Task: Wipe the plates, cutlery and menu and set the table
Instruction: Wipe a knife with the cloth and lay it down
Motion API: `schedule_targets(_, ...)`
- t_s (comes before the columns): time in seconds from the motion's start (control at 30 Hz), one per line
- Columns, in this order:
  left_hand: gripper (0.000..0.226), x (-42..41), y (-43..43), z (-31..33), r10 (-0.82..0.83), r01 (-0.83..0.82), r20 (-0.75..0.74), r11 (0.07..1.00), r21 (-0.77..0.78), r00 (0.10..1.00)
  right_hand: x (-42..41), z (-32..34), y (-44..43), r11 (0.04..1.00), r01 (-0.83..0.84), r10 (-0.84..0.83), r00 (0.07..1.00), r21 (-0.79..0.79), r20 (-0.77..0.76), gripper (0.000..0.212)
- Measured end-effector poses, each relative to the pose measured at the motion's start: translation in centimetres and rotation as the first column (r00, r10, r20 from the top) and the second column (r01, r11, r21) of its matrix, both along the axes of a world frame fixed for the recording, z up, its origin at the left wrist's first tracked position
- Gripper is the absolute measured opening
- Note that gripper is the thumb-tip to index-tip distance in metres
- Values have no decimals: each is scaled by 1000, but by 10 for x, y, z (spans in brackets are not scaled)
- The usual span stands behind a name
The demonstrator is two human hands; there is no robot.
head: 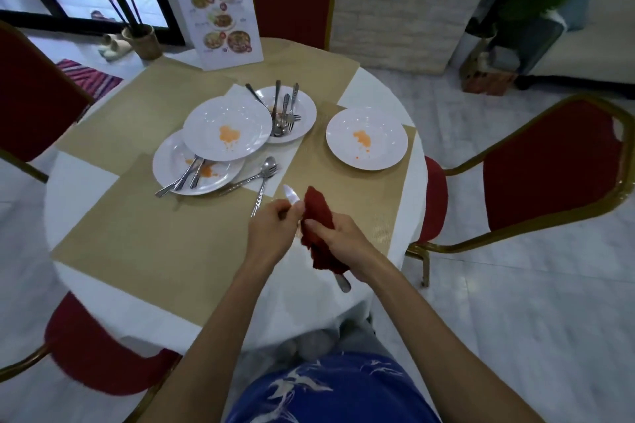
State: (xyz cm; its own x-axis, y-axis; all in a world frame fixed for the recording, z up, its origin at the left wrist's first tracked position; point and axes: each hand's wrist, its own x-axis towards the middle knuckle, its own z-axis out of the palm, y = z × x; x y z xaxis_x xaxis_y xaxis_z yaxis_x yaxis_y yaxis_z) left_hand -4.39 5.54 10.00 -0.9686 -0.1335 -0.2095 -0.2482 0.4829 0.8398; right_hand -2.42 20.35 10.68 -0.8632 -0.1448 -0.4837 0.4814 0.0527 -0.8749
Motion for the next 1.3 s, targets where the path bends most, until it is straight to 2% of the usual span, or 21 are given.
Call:
schedule_targets(0.07,26,-9,5,-5,81,-82,24,994,72,996,-1,3,-2,999,-52,52,999,-1,-11,22)
schedule_targets(0.17,21,-28,-8,-8,253,-275,115,926,261,961,-3,6,19,973,-199,203,979,119,-23,23)
schedule_targets(0.23,19,-38,-10,-9,316,-349,151,879,326,937,-8,7,36,935,-280,287,958,219,0,25)
schedule_targets(0.3,20,-40,9,-13,281,-315,152,902,295,948,-21,2,46,876,-302,329,944,376,-9,26)
schedule_targets(0.37,23,-37,40,-20,120,-153,158,962,224,980,-35,-2,49,848,-276,325,945,451,-32,25)
schedule_targets(0.43,24,-42,54,-21,42,-76,176,978,192,983,-44,-8,54,844,-266,318,948,466,-34,26)
schedule_targets(0.57,23,-80,35,-16,233,-292,240,923,251,942,-53,-16,81,821,-332,369,929,464,11,30)
schedule_targets(0.63,24,-87,45,-19,272,-331,247,911,245,930,-63,-16,94,819,-339,385,923,464,-4,25)
schedule_targets(0.73,23,-86,84,-25,136,-198,264,953,228,955,-79,-20,111,836,-308,356,934,453,-22,18)
schedule_targets(0.8,21,-95,94,-25,107,-173,260,955,243,960,-84,-28,125,851,-307,341,940,426,-5,16)
schedule_targets(0.97,20,-119,104,-32,327,-413,276,837,359,904,-104,-46,153,860,-256,293,956,440,-15,20)
schedule_targets(1.07,17,-108,134,-47,257,-386,336,827,408,906,-121,-55,149,871,-246,287,957,426,-34,26)
schedule_targets(1.13,13,-106,149,-60,255,-395,361,829,395,897,-131,-59,148,862,-272,319,947,428,-42,28)
schedule_targets(1.2,12,-115,155,-74,326,-461,377,810,361,867,-138,-65,156,837,-293,348,937,463,-36,27)
schedule_targets(1.3,11,-137,153,-92,453,-582,402,757,298,796,-142,-78,184,833,-227,243,970,505,35,32)
